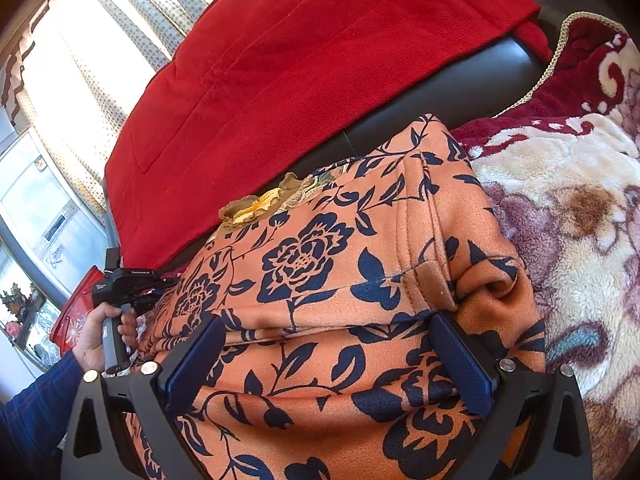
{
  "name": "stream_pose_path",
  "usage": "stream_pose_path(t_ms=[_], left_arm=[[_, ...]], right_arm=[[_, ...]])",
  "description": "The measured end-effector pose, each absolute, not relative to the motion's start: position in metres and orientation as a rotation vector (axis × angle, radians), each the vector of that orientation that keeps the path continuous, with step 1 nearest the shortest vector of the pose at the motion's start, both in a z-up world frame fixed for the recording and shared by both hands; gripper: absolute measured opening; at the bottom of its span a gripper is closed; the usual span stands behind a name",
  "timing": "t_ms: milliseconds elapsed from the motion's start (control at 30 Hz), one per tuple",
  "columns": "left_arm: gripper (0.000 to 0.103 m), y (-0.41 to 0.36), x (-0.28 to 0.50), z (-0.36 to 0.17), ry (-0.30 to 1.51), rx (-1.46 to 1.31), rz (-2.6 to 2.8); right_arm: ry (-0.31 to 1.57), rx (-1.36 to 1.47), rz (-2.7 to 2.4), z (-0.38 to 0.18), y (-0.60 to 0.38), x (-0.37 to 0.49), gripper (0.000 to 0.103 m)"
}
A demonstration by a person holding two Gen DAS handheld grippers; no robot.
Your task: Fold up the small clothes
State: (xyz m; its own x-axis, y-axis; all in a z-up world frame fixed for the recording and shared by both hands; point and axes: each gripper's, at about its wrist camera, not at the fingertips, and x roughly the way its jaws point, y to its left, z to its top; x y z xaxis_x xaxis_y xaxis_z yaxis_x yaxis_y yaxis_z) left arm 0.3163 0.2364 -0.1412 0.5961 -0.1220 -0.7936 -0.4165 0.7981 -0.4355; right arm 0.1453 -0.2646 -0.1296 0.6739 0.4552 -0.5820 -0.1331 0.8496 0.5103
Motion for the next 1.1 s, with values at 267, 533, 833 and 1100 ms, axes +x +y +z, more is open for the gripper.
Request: stream_pose_path(t_ms=[267, 533, 833, 1100], left_arm=[[0.009, 0.214, 0.244, -0.102, 0.799, -0.629, 0.197], [0.054, 0.091, 0.194, -0.129, 0.803, -0.362, 0.007], [0.056, 0.106, 0.199, -0.144, 0.781, -0.390, -0.015], [0.056, 0.092, 0.190, -0.142, 0.777, -0.372, -0.009]], right_arm=[[0.754, 0.472, 0.348, -0.130, -0.267, 0.143, 0.103], [0.761, 0.464, 0.344, -0.129, -0.266, 0.144, 0.103], [0.768, 0.453, 0.330, -0.130, -0.262, 0.146, 0.103], [0.777, 0.438, 0.318, -0.131, -0.258, 0.148, 0.103]])
